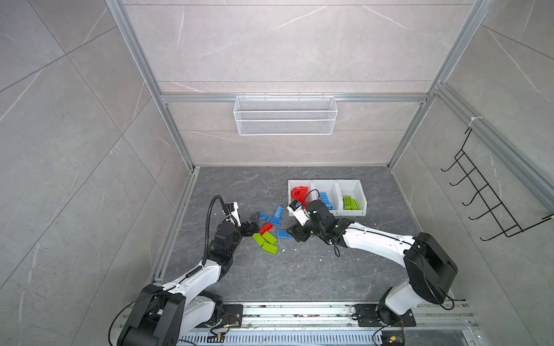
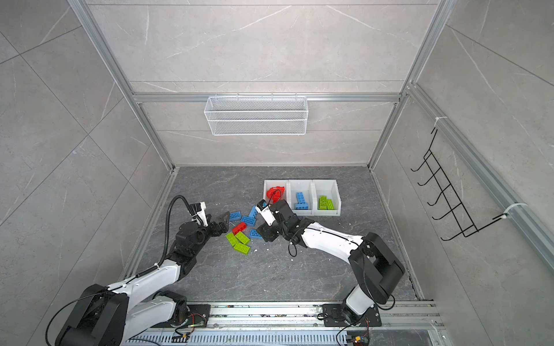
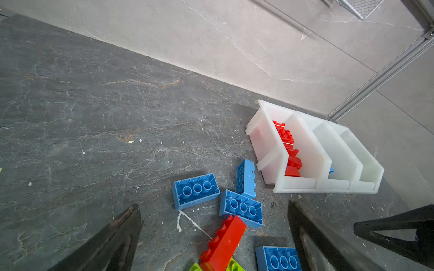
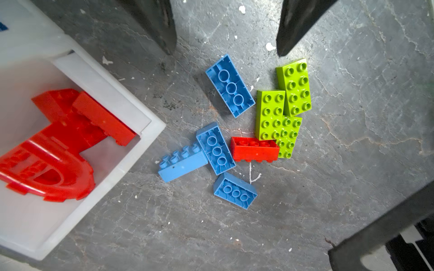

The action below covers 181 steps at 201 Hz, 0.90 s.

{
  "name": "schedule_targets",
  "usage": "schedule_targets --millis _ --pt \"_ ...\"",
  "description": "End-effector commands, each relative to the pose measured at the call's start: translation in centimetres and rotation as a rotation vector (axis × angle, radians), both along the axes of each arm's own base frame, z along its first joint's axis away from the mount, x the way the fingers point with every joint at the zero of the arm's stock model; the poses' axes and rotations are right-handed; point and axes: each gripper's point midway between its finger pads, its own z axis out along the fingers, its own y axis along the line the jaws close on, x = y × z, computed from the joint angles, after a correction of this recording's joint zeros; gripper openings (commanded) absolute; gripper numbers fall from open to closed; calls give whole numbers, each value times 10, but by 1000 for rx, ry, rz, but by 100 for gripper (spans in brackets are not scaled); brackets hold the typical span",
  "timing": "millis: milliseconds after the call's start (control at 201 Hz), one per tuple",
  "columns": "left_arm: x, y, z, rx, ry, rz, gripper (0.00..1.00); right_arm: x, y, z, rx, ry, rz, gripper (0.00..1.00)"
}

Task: Sort the legos into containers by color
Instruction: 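Move the right gripper back over the pile toward another blue brick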

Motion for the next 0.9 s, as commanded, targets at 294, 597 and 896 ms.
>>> schedule_targets --millis 294,597,896 --pt "9 -8 18 -2 -52 -37 100 5 9 -45 -125 86 -3 73" --pt "11 -5 14 10 -43 -19 100 22 6 -69 -191 134 -114 73" --pt "7 5 14 25 -54 27 100 28 -15 -74 -285 134 -185 75"
